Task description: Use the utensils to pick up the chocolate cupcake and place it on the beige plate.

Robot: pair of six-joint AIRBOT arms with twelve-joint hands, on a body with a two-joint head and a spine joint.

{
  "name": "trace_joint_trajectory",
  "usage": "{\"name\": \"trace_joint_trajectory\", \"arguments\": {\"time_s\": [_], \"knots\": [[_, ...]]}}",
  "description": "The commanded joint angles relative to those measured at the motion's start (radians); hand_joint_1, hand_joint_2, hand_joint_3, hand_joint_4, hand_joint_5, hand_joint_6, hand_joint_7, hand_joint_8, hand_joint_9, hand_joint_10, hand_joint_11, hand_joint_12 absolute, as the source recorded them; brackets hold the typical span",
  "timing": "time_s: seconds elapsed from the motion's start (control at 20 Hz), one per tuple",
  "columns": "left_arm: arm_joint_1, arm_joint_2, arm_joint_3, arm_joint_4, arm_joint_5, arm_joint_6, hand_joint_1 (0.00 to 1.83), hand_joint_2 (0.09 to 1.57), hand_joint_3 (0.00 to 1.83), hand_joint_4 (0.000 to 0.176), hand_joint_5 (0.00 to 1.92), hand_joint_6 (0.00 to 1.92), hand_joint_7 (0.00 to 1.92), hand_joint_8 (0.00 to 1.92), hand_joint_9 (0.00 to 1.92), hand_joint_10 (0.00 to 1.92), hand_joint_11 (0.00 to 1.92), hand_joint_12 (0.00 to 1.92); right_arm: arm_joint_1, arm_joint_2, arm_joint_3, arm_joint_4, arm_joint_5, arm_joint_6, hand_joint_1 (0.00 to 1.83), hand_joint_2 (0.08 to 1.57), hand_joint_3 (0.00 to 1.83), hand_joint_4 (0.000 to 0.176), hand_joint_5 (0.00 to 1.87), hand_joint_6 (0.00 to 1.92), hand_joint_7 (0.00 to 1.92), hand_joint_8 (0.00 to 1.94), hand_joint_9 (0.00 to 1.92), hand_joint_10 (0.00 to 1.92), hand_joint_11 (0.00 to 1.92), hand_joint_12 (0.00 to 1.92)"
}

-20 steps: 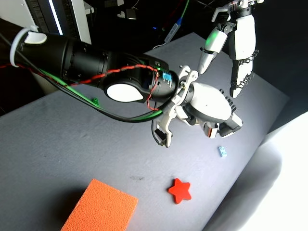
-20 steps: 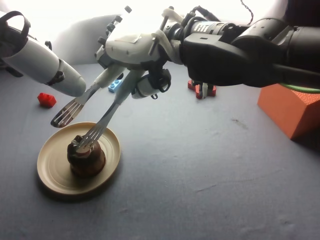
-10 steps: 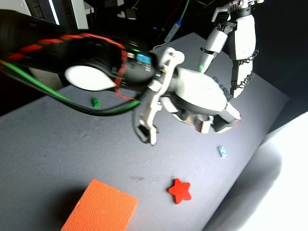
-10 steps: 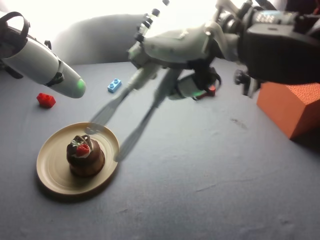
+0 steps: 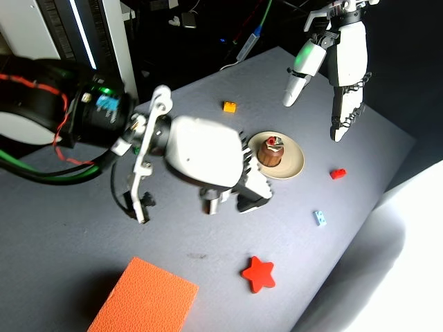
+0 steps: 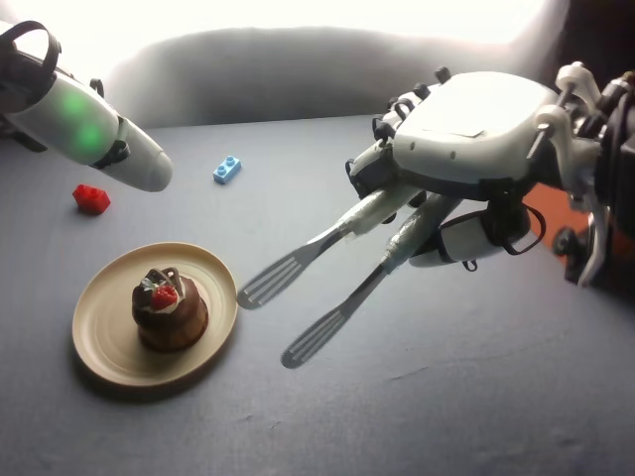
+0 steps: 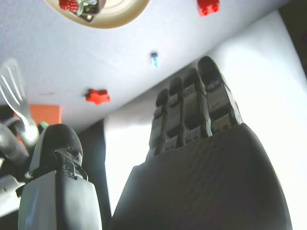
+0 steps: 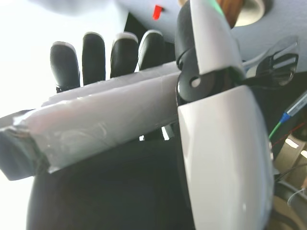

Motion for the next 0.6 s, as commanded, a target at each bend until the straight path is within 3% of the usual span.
{"name": "trace_joint_trajectory", "arguments": {"time_s": [0.0, 0.2, 0.25, 0.35, 0.55], "knots": [[-0.007, 0.009, -0.002, 0.037, -0.048, -0.002, 0.43, 1.06, 0.00, 0.000, 0.13, 0.00, 0.13, 0.00, 0.12, 0.00, 0.00, 0.41, -0.010, 0.012, -0.003, -0.001, 0.160, 0.037, 1.13, 1.27, 0.00, 0.000, 0.69, 1.32, 0.71, 1.53, 0.45, 1.42, 0.35, 1.71], [-0.007, 0.009, -0.002, 0.037, -0.048, -0.002, 0.41, 1.07, 0.00, 0.000, 0.11, 0.00, 0.12, 0.00, 0.10, 0.00, 0.00, 0.32, -0.097, 0.010, -0.013, -0.001, 0.195, 0.063, 1.13, 1.27, 0.00, 0.000, 0.71, 1.31, 0.70, 1.53, 0.44, 1.47, 0.36, 1.76], [-0.007, 0.009, -0.003, 0.037, -0.048, -0.002, 0.41, 1.07, 0.00, 0.000, 0.10, 0.00, 0.12, 0.00, 0.10, 0.00, 0.00, 0.30, -0.153, 0.010, -0.023, -0.001, 0.294, 0.047, 1.13, 1.26, 0.00, 0.000, 0.72, 1.30, 0.70, 1.53, 0.44, 1.47, 0.36, 1.76], [-0.007, 0.009, -0.003, 0.037, -0.048, -0.002, 0.41, 1.07, 0.00, 0.000, 0.11, 0.00, 0.12, 0.00, 0.10, 0.00, 0.00, 0.29, -0.178, 0.007, -0.023, -0.002, 0.346, 0.047, 1.13, 1.27, 0.00, 0.000, 0.71, 1.30, 0.71, 1.53, 0.45, 1.45, 0.35, 1.74], [-0.007, 0.009, -0.003, 0.037, -0.048, -0.002, 0.40, 1.07, 0.00, 0.000, 0.12, 0.00, 0.13, 0.00, 0.13, 0.00, 0.00, 0.45, -0.213, -0.021, -0.015, -0.002, 0.327, 0.008, 1.12, 1.28, 0.00, 0.000, 0.67, 1.37, 0.70, 1.54, 0.42, 1.44, 0.31, 1.74]]}}
